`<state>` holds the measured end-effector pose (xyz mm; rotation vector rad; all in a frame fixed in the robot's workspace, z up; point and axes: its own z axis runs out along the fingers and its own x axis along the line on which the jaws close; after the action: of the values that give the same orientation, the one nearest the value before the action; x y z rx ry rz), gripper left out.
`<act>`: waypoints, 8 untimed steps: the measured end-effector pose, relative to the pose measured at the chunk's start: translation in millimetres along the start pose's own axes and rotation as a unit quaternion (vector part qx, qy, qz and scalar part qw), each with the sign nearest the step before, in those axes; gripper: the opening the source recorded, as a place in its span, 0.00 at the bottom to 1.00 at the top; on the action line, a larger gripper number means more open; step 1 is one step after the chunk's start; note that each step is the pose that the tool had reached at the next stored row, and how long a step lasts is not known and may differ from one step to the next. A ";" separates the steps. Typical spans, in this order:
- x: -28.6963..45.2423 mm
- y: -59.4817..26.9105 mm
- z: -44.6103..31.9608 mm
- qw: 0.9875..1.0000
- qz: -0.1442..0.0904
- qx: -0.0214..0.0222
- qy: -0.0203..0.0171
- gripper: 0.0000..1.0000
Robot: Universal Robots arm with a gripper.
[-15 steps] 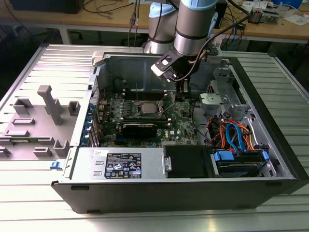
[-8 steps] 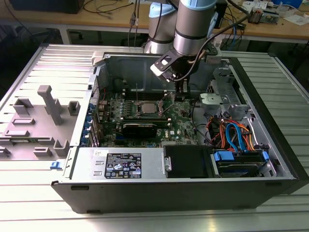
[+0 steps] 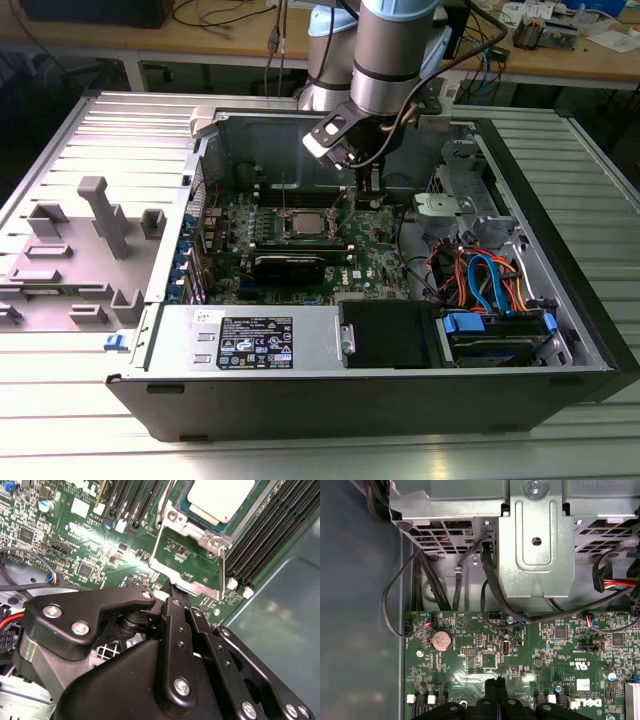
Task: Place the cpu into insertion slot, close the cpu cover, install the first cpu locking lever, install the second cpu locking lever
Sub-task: 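Close the cpu cover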
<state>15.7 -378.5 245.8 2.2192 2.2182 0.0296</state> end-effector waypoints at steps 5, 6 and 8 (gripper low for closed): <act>0.0 -0.9 0.1 1.000 0.000 0.000 0.000 0.11; 0.0 -1.0 0.1 1.000 0.000 0.000 0.000 0.11; 0.0 -1.0 0.1 1.000 0.000 0.000 0.000 0.11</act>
<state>14.7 -378.5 245.7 2.2191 2.2183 0.0297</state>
